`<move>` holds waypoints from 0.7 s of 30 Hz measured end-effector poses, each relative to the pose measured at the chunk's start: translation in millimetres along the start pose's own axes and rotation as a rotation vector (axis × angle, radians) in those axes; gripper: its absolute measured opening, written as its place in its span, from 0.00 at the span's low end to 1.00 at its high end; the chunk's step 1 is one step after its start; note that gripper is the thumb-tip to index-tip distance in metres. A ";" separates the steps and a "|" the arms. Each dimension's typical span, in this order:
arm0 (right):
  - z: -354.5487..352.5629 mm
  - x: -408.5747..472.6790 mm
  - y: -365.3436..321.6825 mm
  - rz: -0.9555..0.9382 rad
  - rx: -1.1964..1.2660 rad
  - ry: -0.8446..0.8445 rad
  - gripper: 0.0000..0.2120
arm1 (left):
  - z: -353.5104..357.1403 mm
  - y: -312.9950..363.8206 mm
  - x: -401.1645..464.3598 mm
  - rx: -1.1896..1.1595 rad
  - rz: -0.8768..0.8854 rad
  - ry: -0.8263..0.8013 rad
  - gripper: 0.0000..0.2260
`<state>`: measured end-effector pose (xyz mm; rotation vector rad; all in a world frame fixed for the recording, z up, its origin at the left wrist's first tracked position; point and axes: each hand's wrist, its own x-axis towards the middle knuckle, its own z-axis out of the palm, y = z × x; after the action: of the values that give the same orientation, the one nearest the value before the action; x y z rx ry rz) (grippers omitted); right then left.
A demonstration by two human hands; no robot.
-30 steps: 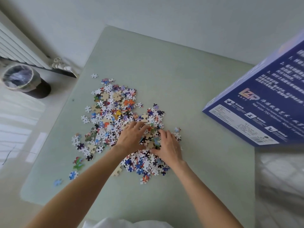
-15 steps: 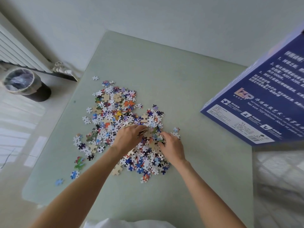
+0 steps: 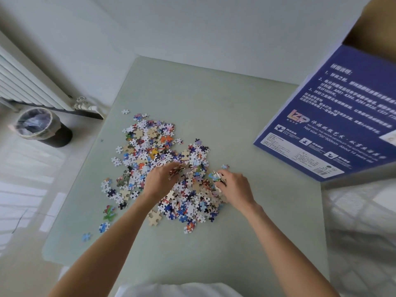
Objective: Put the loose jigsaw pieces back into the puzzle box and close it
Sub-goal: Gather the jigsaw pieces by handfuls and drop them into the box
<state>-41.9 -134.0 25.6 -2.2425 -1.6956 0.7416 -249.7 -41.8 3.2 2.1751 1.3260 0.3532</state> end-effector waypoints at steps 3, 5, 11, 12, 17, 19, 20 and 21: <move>-31.7 -13.4 1.8 -0.013 0.041 0.007 0.16 | -4.0 7.3 -0.9 0.090 0.090 -0.006 0.13; -66.6 -26.8 5.1 -0.041 0.097 0.048 0.14 | -10.5 25.7 2.6 0.142 0.213 0.007 0.12; -218.3 -58.4 11.2 -0.215 0.264 0.405 0.14 | -46.2 118.4 31.0 0.029 0.516 0.153 0.12; -244.4 -61.4 14.1 -0.247 0.247 0.484 0.14 | -51.9 135.3 36.5 0.001 0.536 0.179 0.13; -330.3 -53.3 50.9 -0.286 0.158 0.843 0.13 | -74.9 223.8 67.3 -0.131 0.632 0.284 0.13; -343.8 -44.0 67.8 -0.256 0.046 0.895 0.12 | -82.7 254.6 80.4 -0.168 0.682 0.324 0.13; -347.9 -39.2 76.1 -0.240 -0.006 0.896 0.12 | -86.2 268.5 87.0 -0.187 0.710 0.335 0.13; -350.5 -34.9 84.1 -0.223 -0.038 0.882 0.12 | -88.9 281.4 93.2 -0.203 0.742 0.338 0.13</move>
<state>204.1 -152.3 290.6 -1.8921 -1.4340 -0.3142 -43.9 -30.2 234.0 2.4215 0.5361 1.1229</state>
